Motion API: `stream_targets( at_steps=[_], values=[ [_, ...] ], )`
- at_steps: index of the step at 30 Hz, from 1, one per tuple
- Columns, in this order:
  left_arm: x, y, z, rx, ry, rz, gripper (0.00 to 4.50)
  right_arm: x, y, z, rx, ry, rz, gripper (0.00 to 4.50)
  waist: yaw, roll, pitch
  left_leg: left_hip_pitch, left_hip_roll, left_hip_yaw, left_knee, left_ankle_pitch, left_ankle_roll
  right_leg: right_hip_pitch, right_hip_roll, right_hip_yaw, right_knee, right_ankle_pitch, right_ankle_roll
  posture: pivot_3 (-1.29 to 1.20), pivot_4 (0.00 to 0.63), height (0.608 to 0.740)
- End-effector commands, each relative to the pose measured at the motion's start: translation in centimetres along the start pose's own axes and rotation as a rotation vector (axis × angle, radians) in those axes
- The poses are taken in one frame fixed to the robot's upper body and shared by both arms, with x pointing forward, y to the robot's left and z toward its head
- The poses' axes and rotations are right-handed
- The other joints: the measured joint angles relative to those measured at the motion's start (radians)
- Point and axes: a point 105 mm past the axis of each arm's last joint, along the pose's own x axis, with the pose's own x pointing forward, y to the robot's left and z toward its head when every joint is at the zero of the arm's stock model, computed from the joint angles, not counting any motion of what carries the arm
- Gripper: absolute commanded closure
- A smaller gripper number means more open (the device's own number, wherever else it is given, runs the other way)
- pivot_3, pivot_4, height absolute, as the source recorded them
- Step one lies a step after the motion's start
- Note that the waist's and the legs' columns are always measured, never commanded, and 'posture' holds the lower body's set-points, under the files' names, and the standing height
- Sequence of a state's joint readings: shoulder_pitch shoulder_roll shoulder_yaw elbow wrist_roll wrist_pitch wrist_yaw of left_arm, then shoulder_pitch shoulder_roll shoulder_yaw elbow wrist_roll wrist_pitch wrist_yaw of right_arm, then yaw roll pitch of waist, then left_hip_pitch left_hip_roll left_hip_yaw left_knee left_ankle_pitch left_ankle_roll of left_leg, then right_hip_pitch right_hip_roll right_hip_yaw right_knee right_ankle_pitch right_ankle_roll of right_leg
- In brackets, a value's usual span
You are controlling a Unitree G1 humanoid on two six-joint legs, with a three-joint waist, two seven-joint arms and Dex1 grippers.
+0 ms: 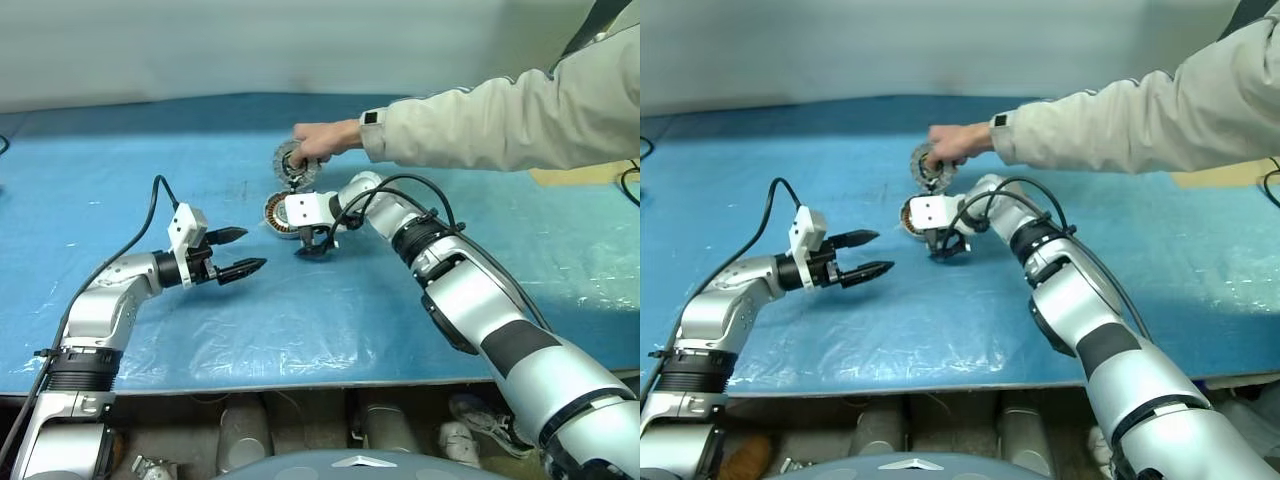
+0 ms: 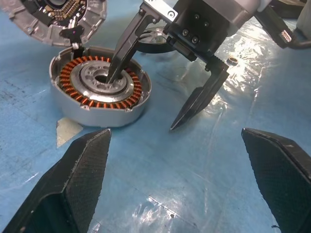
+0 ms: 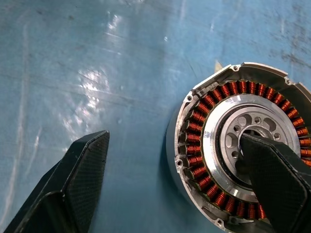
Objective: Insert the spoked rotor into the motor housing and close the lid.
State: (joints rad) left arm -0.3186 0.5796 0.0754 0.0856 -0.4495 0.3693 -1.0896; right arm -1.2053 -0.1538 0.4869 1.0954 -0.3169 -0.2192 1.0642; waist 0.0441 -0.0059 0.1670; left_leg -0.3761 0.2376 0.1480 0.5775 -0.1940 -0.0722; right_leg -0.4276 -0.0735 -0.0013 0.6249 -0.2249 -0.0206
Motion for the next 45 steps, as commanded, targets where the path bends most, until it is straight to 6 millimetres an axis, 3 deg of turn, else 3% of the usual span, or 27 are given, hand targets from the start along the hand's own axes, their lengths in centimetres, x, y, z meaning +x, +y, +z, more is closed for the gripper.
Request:
stream_targets(
  at_steps=[1, 8, 12, 17, 24, 31, 36, 42, 45],
  values=[
    [0.3, -0.1, 1.1, 0.029, -0.021, -0.026, 0.00, -2.1, -2.8, 4.2, -0.062, -0.157, -0.088, 0.03, -0.004, 0.000, 0.000, 0.000, 0.000, 0.000, 0.000, 0.000, 0.000, -0.001, 0.000, 0.000, 0.000, 0.000, 0.000, 0.00, 0.150, 0.740],
    [0.3, -0.3, 0.6, 0.019, -0.011, -0.039, 0.00, -4.6, -4.6, 5.6, -0.073, -0.291, -0.267, 0.03, -0.004, 0.000, 0.000, -0.005, 0.002, 0.000, 0.000, 0.002, 0.003, -0.008, 0.004, 0.001, 0.004, 0.000, 0.000, 0.00, 0.150, 0.740],
    [0.4, 0.0, 0.6, 0.019, -0.006, -0.042, 0.00, -4.3, -3.9, 5.2, -0.057, -0.309, -0.297, 0.03, 0.005, 0.000, 0.000, -0.005, 0.002, 0.000, 0.003, 0.002, 0.003, -0.008, 0.002, 0.001, 0.008, -0.001, -0.002, 0.00, 0.150, 0.740],
    [0.4, 0.1, 0.8, 0.023, -0.001, -0.055, 0.00, -5.5, -3.4, 5.1, 0.072, -0.382, -0.311, 0.03, 0.007, 0.000, 0.000, -0.004, 0.000, 0.000, 0.007, 0.000, 0.000, -0.008, 0.000, 0.002, 0.013, -0.001, -0.002, 0.00, 0.150, 0.740],
    [0.2, 0.3, 0.7, 0.023, 0.008, -0.062, 0.00, -6.2, -3.1, 3.8, 0.095, -0.337, -0.336, 0.03, 0.003, 0.000, 0.000, -0.002, 0.001, 0.000, 0.008, 0.000, 0.000, -0.008, 0.001, 0.003, 0.015, -0.001, -0.002, 0.00, 0.150, 0.740],
    [0.5, 0.5, 1.1, 0.030, 0.000, -0.069, 0.00, -6.0, -4.2, 3.5, 0.092, -0.291, -0.351, 0.03, 0.000, 0.000, 0.000, -0.003, 0.000, 0.000, 0.008, 0.000, 0.000, -0.008, 0.000, 0.003, 0.015, -0.001, -0.002, 0.00, 0.150, 0.740],
    [0.6, 0.4, 1.1, 0.031, -0.012, -0.062, 0.00, -4.8, -7.0, 1.3, 0.204, -0.144, -0.482, 0.03, -0.004, 0.000, 0.000, -0.003, 0.000, 0.001, 0.008, 0.000, -0.001, -0.009, 0.000, 0.003, 0.015, -0.001, -0.002, 0.00, 0.150, 0.740],
    [0.3, -0.2, 0.5, 0.020, -0.014, -0.052, 0.00, -2.5, -6.9, 0.7, 0.135, 0.011, -0.474, 0.03, -0.003, 0.000, 0.000, -0.005, 0.000, 0.001, 0.006, 0.000, -0.001, -0.011, 0.000, 0.002, 0.014, -0.002, -0.003, 0.00, 0.150, 0.740],
    [0.0, -0.6, 0.2, 0.020, -0.008, -0.049, 0.00, -2.3, -7.2, 0.8, 0.239, -0.015, -0.497, 0.03, -0.003, 0.001, 0.001, -0.007, 0.001, 0.001, 0.005, 0.000, -0.001, -0.013, 0.001, 0.002, 0.014, -0.002, -0.004, 0.00, 0.150, 0.740]
  ],
)
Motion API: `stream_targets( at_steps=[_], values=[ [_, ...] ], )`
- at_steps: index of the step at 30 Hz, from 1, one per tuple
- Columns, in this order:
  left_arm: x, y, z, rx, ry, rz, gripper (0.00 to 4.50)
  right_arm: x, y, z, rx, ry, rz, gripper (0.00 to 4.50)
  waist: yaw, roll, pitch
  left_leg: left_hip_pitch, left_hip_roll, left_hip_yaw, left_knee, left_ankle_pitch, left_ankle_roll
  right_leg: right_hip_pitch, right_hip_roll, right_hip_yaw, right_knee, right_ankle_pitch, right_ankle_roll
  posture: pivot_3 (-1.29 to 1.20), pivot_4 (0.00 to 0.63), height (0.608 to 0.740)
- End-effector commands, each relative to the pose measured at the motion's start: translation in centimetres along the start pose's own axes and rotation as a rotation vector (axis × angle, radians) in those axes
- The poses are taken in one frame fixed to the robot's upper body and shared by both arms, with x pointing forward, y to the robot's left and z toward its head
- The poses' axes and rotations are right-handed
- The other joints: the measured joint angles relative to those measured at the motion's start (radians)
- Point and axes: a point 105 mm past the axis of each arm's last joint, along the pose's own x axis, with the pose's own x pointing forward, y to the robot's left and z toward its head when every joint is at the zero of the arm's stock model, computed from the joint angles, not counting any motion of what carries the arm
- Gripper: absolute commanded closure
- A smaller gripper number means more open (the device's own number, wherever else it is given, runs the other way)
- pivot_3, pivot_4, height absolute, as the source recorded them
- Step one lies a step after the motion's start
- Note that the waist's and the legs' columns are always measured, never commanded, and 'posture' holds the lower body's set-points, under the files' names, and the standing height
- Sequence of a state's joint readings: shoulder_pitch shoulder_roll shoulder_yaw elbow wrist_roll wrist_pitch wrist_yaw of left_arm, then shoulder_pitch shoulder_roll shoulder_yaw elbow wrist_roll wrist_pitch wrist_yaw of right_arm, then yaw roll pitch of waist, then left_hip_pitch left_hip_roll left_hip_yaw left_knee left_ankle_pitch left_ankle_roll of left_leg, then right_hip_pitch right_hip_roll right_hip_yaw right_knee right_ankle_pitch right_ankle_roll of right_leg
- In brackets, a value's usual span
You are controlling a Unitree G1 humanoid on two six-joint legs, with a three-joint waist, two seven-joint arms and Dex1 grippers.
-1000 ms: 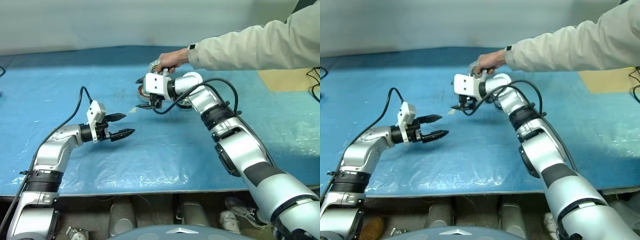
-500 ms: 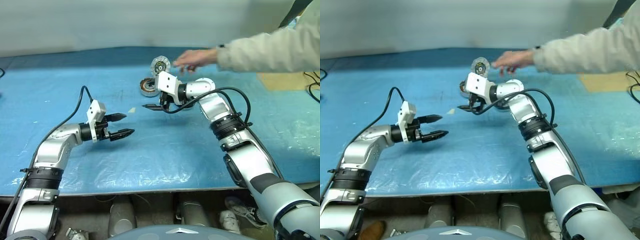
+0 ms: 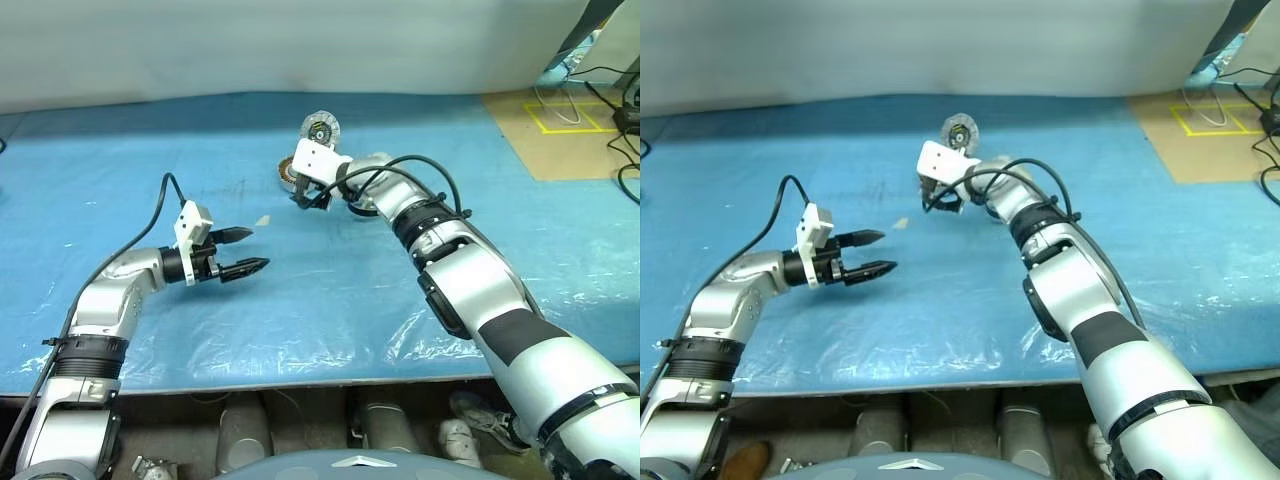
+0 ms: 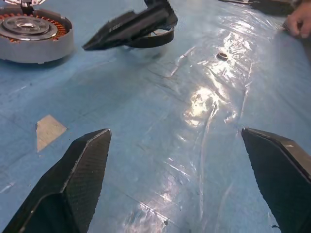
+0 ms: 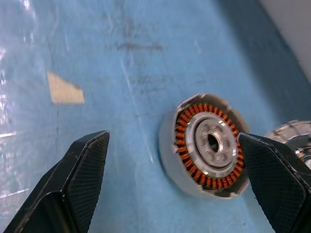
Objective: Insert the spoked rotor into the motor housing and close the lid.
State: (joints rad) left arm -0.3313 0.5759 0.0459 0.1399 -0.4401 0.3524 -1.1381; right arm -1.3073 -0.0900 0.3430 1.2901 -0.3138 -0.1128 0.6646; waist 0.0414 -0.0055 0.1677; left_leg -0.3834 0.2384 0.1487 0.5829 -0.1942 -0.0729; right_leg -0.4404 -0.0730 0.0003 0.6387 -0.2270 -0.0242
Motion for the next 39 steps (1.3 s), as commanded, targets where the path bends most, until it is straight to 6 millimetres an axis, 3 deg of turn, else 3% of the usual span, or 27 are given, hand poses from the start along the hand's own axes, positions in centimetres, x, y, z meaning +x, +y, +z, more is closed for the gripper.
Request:
stream_targets(
  at_steps=[1, 14, 20, 22, 26, 31, 35, 39],
  values=[
    [-0.5, -0.6, 1.0, 0.046, -0.027, 0.005, 0.00, -0.4, -2.1, 2.0, 0.034, -0.035, -0.089, 0.03, 0.001, 0.000, 0.000, -0.001, 0.000, 0.000, 0.000, 0.000, 0.000, -0.001, 0.000, 0.000, 0.000, 0.000, 0.000, 0.00, 0.150, 0.740],
    [-1.1, -1.1, 1.1, 0.040, -0.054, 0.083, 0.00, -0.6, -4.1, 2.5, 0.110, -0.041, -0.253, 0.03, 0.002, 0.001, 0.000, 0.000, 0.000, 0.000, 0.000, 0.000, 0.000, -0.001, 0.000, 0.000, 0.001, 0.000, 0.000, 0.00, 0.150, 0.740],
    [-0.2, 2.6, 4.8, 0.081, -0.159, 0.203, 0.00, -2.1, -5.5, 4.3, 0.210, -0.196, -0.234, 0.03, 0.007, 0.001, 0.001, 0.000, 0.001, 0.000, 0.002, 0.000, 0.000, -0.001, 0.000, 0.000, 0.002, 0.000, 0.000, 0.00, 0.150, 0.740],
    [0.4, 3.8, 6.4, 0.132, -0.144, 0.186, 0.00, -3.2, -5.9, 3.5, 0.283, -0.263, -0.189, 0.03, 0.011, 0.001, 0.001, -0.001, 0.000, 0.000, 0.004, 0.000, 0.000, 0.000, 0.000, 0.000, 0.003, 0.000, 0.000, 0.00, 0.150, 0.740],
    [2.5, 6.9, 8.2, 0.217, -0.070, 0.154, 0.00, -6.4, -3.6, -1.9, 0.326, -0.303, -0.091, 0.03, 0.041, -0.001, 0.000, 0.000, 0.000, -0.001, 0.005, 0.000, 0.000, 0.004, -0.001, -0.001, 0.001, 0.001, 0.001, 0.00, 0.150, 0.740],
    [6.0, 8.6, 9.1, 0.264, 0.008, 0.142, 0.00, -11.7, 1.6, -4.9, 0.406, -0.260, -0.067, 0.03, 0.061, -0.001, 0.002, 0.001, -0.004, -0.002, 0.003, 0.003, 0.004, 0.007, 0.000, 0.000, -0.005, 0.004, 0.007, 0.00, 0.150, 0.740],
    [9.6, 8.0, 10.6, 0.295, 0.038, 0.137, 0.00, -16.3, 4.1, -6.1, 0.531, -0.226, -0.125, 0.03, 0.060, -0.002, 0.003, 0.000, -0.005, -0.002, -0.002, 0.001, 0.000, 0.007, 0.000, 0.001, -0.013, 0.010, 0.014, 0.00, 0.150, 0.740],
    [11.5, 7.4, 10.4, 0.370, 0.122, 0.130, 0.00, -18.5, 6.3, -5.5, 0.565, -0.205, -0.137, 0.03, 0.058, -0.003, 0.003, 0.009, -0.005, -0.002, -0.006, 0.000, 0.000, 0.015, -0.001, 0.002, -0.017, 0.009, 0.014, 0.00, 0.150, 0.740]
  ],
)
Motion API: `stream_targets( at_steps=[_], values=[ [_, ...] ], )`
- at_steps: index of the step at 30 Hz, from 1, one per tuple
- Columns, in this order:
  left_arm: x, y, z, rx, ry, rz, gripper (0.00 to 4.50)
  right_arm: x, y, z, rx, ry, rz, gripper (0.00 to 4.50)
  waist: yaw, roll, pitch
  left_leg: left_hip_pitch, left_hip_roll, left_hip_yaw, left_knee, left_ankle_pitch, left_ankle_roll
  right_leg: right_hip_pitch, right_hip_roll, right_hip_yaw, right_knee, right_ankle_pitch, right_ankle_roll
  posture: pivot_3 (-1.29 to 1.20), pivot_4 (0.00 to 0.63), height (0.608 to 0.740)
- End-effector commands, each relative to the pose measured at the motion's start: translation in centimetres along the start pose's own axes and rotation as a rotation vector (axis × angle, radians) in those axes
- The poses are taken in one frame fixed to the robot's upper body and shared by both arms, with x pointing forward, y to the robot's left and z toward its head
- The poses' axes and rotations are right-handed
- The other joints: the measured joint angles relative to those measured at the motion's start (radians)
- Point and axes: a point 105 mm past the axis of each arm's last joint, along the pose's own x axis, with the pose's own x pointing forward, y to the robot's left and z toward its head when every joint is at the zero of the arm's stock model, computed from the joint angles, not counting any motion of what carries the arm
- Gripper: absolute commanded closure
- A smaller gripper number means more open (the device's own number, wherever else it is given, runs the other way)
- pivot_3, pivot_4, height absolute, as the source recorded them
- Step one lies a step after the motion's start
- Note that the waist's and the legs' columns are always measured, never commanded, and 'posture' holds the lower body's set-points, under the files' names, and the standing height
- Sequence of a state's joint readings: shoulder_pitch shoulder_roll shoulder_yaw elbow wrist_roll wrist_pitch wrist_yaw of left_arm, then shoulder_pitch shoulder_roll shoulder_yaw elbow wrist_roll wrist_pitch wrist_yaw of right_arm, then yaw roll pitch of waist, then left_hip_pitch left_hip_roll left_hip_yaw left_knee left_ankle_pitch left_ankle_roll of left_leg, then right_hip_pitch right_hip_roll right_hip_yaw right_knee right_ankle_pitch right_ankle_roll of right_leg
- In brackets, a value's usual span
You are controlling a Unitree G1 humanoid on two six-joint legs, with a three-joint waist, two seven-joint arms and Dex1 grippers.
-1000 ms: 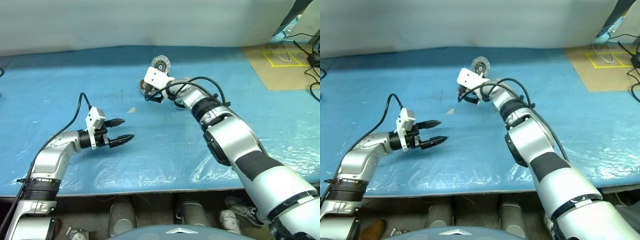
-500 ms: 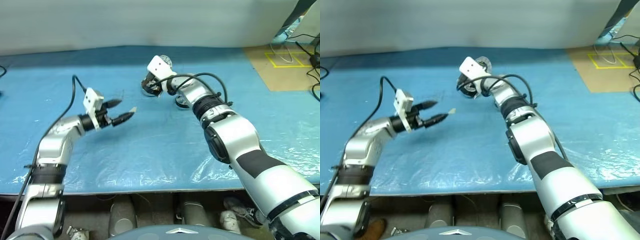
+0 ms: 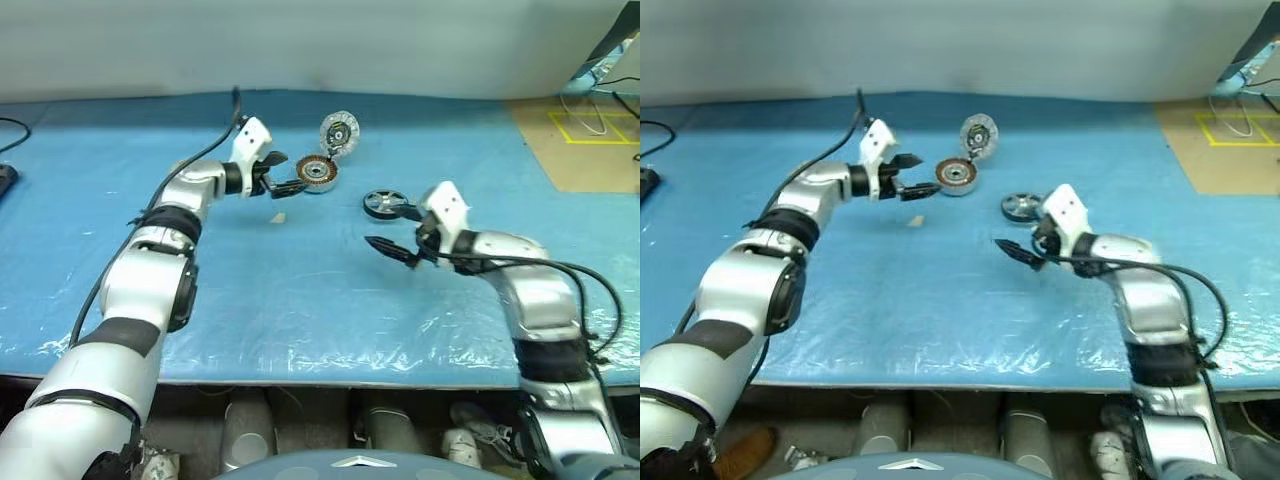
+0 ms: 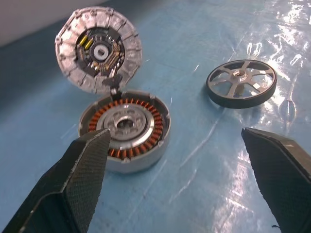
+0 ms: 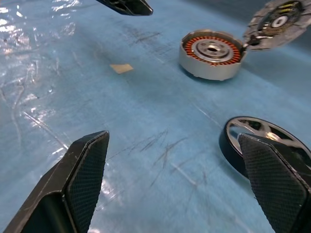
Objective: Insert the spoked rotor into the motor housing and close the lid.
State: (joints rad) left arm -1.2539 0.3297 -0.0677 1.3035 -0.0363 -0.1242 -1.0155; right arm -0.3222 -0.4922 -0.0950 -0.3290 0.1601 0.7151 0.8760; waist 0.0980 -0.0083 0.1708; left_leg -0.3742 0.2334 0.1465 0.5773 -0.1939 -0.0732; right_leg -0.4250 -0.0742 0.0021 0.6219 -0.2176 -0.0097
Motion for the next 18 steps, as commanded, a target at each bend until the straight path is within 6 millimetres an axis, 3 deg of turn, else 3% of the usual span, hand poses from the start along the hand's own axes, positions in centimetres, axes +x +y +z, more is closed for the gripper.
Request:
stream_targets(
  at_steps=[1, 6, 14, 18],
  values=[
    [0.6, 0.3, 0.8, 0.104, 0.059, 0.029, 0.00, -1.8, 2.1, 1.3, -0.001, -0.027, 0.005, 0.03, 0.000, 0.000, 0.000, 0.002, 0.000, 0.000, -0.001, 0.000, 0.000, 0.001, 0.000, 0.000, -0.001, 0.000, 0.000, 0.00, 0.150, 0.740],
    [1.6, 0.2, 0.0, 0.120, 0.122, 0.073, 0.00, -3.1, 2.9, 1.8, 0.010, -0.019, -0.044, 0.03, 0.002, 0.000, 0.000, 0.004, -0.002, 0.000, -0.001, 0.000, 0.000, 0.003, -0.001, 0.001, -0.001, 0.000, 0.001, 0.00, 0.150, 0.740],
    [3.4, -0.7, -0.5, 0.252, 0.190, 0.116, 0.00, -4.7, 2.0, 2.9, 0.008, -0.025, -0.115, 0.03, 0.010, 0.000, 0.000, 0.003, -0.006, 0.000, -0.001, 0.000, 0.000, 0.004, -0.004, 0.002, -0.003, 0.001, 0.003, 0.00, 0.150, 0.740],
    [3.5, -0.9, 0.3, 0.213, 0.143, 0.087, 0.00, -4.5, 1.6, 3.4, 0.001, -0.036, -0.117, 0.03, 0.007, 0.000, 0.000, 0.003, -0.006, -0.001, -0.002, 0.000, 0.000, 0.004, -0.003, 0.002, -0.004, 0.001, 0.003, 0.00, 0.150, 0.740]
  ],
)
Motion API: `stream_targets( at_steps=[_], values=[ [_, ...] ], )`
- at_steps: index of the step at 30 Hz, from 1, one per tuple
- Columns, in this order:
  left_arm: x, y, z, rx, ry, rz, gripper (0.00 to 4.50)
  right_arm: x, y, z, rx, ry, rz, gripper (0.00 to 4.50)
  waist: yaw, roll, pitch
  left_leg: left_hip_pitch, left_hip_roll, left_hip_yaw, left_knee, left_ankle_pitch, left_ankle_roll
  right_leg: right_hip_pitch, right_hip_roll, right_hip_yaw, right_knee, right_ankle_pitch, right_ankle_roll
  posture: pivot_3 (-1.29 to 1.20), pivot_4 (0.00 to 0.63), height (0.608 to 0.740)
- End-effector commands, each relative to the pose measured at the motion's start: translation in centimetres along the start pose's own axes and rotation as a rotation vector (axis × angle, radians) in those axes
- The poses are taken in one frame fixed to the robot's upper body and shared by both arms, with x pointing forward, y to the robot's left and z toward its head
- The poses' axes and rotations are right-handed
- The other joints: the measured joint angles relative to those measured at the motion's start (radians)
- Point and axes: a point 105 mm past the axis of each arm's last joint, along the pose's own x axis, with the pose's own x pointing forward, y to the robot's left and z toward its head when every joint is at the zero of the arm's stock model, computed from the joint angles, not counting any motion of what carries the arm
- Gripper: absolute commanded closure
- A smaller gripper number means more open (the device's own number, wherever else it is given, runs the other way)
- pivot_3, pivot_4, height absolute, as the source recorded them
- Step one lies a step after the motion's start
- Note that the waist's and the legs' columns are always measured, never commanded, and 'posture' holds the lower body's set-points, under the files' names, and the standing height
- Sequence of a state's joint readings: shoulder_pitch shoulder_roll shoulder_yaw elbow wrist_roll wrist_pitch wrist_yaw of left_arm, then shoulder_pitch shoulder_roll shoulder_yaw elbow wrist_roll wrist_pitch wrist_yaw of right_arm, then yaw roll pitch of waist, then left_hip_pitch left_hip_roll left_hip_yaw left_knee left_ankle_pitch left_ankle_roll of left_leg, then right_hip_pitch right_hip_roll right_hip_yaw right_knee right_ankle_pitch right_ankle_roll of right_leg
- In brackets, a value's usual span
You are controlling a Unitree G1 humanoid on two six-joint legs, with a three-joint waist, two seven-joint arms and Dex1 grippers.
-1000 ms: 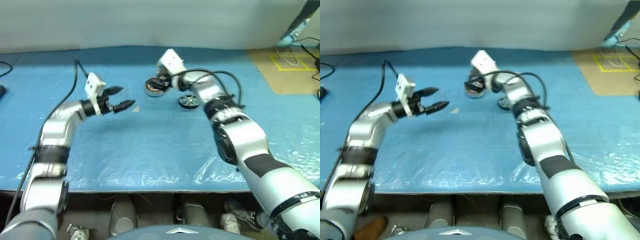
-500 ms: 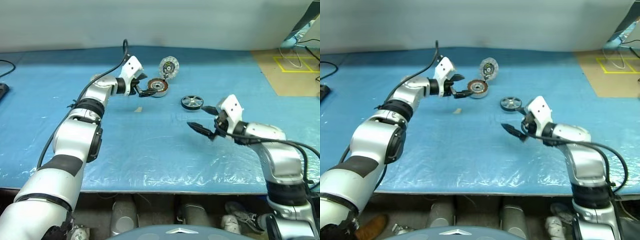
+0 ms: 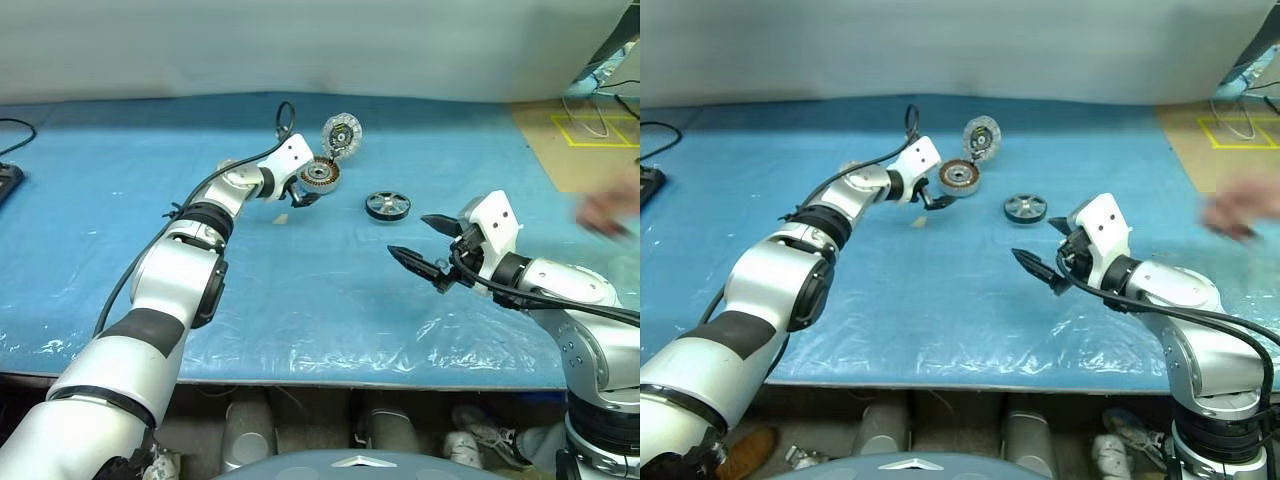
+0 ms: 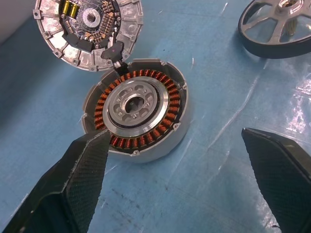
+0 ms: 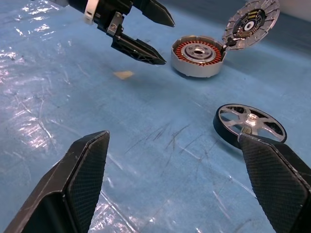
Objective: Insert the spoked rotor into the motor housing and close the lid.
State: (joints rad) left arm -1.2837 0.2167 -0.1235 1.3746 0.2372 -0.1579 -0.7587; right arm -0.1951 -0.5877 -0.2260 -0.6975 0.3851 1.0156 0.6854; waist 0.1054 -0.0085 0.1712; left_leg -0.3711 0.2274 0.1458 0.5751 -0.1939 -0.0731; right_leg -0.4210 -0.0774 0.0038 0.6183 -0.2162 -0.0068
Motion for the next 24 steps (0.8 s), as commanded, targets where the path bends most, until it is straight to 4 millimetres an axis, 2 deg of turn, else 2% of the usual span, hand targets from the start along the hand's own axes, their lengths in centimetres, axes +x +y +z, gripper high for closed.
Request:
stream_targets(
  at_steps=[1, 7, 9, 14, 20, 22, 24],
  values=[
    [-0.7, 1.0, 2.3, 0.005, -0.083, -0.003, 0.00, -0.1, -0.2, 1.9, -0.038, -0.062, -0.004, 0.03, -0.001, 0.000, 0.000, 0.000, 0.000, 0.000, 0.000, 0.000, 0.000, 0.000, 0.000, 0.000, 0.000, 0.000, 0.000, 0.00, 0.150, 0.740],
    [-3.3, 2.3, 3.0, -0.095, -0.202, -0.081, 0.00, 0.5, -0.2, 2.6, -0.071, -0.068, 0.045, 0.03, -0.003, 0.000, 0.000, 0.000, 0.000, 0.000, 0.000, 0.000, 0.000, 0.000, 0.000, 0.000, 0.000, 0.000, 0.000, 0.00, 0.150, 0.740],
    [-4.8, 3.1, 2.8, -0.141, -0.247, -0.102, 0.00, 0.8, -0.6, 3.1, -0.094, -0.070, 0.060, 0.03, -0.005, 0.000, 0.000, 0.000, 0.000, 0.000, -0.002, 0.000, 0.000, 0.000, 0.000, 0.000, -0.001, 0.000, 0.000, 0.00, 0.150, 0.740],
    [-8.0, 3.2, 0.2, -0.161, -0.253, -0.200, 0.00, 2.1, -0.9, 4.7, -0.151, -0.096, 0.137, 0.03, -0.007, 0.001, 0.000, 0.001, 0.000, 0.001, -0.003, 0.000, 0.000, 0.000, -0.001, 0.000, -0.002, 0.000, -0.001, 0.00, 0.150, 0.740],
    [-11.5, 2.8, -2.4, -0.206, -0.282, -0.283, 0.00, 5.2, 0.8, 7.1, -0.242, -0.134, 0.321, 0.03, -0.008, 0.002, 0.001, 0.000, 0.001, 0.001, -0.004, 0.000, 0.000, -0.001, -0.001, -0.001, -0.002, -0.001, -0.001, 0.00, 0.150, 0.740],
    [-12.2, 2.1, -3.5, -0.222, -0.277, -0.308, 0.00, 6.2, 1.7, 7.1, -0.266, -0.123, 0.396, 0.03, -0.008, 0.002, 0.001, -0.001, 0.002, 0.001, -0.003, 0.000, 0.000, -0.001, -0.001, -0.002, -0.001, -0.001, -0.002, 0.00, 0.150, 0.740],
    [-12.8, 0.6, -4.9, -0.224, -0.256, -0.342, 0.00, 8.1, 1.9, 6.3, -0.300, -0.087, 0.422, 0.03, -0.008, 0.002, 0.001, -0.001, 0.003, 0.001, -0.003, 0.000, 0.000, -0.001, -0.001, -0.003, 0.000, -0.002, -0.004, 0.00, 0.150, 0.740]
  ],
)
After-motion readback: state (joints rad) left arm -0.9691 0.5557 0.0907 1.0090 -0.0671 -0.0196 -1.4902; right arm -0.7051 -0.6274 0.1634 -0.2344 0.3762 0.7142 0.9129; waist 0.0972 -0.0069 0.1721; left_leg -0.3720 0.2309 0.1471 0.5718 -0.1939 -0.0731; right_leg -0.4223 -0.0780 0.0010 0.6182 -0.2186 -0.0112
